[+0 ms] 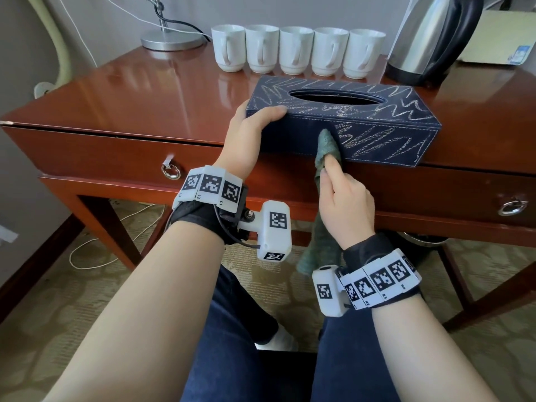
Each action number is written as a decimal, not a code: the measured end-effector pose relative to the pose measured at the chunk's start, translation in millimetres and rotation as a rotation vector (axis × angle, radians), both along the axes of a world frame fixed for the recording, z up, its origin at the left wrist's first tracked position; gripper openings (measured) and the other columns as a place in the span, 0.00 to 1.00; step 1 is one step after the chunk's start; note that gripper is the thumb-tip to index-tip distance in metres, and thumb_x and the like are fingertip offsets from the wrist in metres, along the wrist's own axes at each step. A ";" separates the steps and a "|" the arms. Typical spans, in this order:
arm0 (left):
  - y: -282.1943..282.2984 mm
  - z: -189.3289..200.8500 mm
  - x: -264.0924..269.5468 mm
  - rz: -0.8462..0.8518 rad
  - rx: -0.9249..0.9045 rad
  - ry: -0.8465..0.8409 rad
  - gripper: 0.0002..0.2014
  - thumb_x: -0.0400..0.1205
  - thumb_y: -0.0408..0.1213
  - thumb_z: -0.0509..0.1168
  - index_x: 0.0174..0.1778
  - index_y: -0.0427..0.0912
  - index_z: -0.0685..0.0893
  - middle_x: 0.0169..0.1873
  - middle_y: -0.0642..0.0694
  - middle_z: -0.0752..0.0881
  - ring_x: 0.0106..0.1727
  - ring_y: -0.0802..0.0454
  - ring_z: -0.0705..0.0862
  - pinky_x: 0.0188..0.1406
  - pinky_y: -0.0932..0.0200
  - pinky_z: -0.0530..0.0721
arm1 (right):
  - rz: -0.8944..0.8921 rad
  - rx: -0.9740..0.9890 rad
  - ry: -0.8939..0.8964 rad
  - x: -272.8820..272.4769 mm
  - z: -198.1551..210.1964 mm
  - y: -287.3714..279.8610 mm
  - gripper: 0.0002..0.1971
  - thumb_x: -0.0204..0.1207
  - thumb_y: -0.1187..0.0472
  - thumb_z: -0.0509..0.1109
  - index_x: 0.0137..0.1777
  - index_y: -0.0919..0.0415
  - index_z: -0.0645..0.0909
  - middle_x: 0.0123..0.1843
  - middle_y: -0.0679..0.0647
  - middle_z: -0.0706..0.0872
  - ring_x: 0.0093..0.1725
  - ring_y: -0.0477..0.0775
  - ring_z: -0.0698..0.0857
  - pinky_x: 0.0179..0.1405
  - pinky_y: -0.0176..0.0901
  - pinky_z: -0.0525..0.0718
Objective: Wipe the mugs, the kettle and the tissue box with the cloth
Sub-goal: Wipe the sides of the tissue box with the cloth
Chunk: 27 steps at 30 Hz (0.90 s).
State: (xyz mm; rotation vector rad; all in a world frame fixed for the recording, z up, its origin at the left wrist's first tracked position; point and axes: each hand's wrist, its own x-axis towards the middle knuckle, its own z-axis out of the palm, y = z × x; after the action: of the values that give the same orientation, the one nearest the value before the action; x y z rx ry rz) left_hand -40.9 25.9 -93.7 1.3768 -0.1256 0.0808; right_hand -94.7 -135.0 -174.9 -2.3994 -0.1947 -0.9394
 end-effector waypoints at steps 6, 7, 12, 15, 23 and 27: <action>0.1 2.9 -3.6 -0.018 -0.003 -0.004 0.24 0.74 0.38 0.71 0.67 0.38 0.81 0.56 0.42 0.91 0.56 0.46 0.90 0.64 0.50 0.85 | 0.067 0.037 -0.022 9.3 15.2 21.1 0.20 0.82 0.60 0.57 0.71 0.60 0.78 0.39 0.66 0.87 0.36 0.72 0.85 0.33 0.54 0.79; 0.2 3.8 -4.0 -0.022 -0.003 -0.005 0.25 0.73 0.38 0.72 0.67 0.37 0.81 0.55 0.42 0.91 0.57 0.46 0.90 0.64 0.49 0.85 | 0.087 0.021 -0.017 10.3 16.6 24.6 0.20 0.82 0.61 0.57 0.71 0.59 0.78 0.38 0.66 0.87 0.35 0.72 0.85 0.32 0.55 0.79; 1.0 1.1 -1.0 -0.007 0.012 -0.006 0.17 0.79 0.33 0.69 0.65 0.38 0.82 0.57 0.43 0.90 0.59 0.48 0.88 0.66 0.53 0.83 | 0.085 -0.149 0.101 8.4 7.6 22.3 0.18 0.83 0.62 0.59 0.71 0.52 0.78 0.40 0.64 0.87 0.37 0.73 0.85 0.32 0.50 0.71; 2.1 -0.5 0.6 -0.014 0.026 -0.010 0.15 0.80 0.33 0.69 0.63 0.41 0.81 0.54 0.47 0.91 0.55 0.53 0.89 0.56 0.62 0.84 | 0.012 -0.058 0.019 0.6 2.2 8.8 0.18 0.81 0.60 0.58 0.69 0.55 0.80 0.38 0.64 0.86 0.34 0.71 0.85 0.31 0.50 0.76; 0.1 0.9 -0.7 0.011 0.025 -0.023 0.24 0.74 0.37 0.72 0.67 0.36 0.82 0.54 0.46 0.91 0.56 0.51 0.89 0.59 0.58 0.84 | 0.093 -0.054 -0.003 8.6 15.6 22.0 0.21 0.81 0.59 0.56 0.71 0.55 0.78 0.41 0.64 0.87 0.38 0.72 0.85 0.34 0.56 0.79; 0.3 -0.7 -0.1 0.003 0.025 -0.032 0.21 0.77 0.36 0.70 0.67 0.37 0.82 0.54 0.46 0.91 0.56 0.52 0.89 0.58 0.59 0.84 | 0.063 -0.128 0.046 3.0 -0.7 6.1 0.19 0.80 0.58 0.57 0.68 0.52 0.80 0.38 0.60 0.86 0.36 0.70 0.85 0.31 0.51 0.77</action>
State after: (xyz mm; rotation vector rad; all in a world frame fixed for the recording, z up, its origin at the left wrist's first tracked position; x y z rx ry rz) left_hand -40.9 26.2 -94.4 1.4009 -0.1521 0.1037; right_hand -91.6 -128.9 -175.5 -2.5137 -0.3199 -0.8655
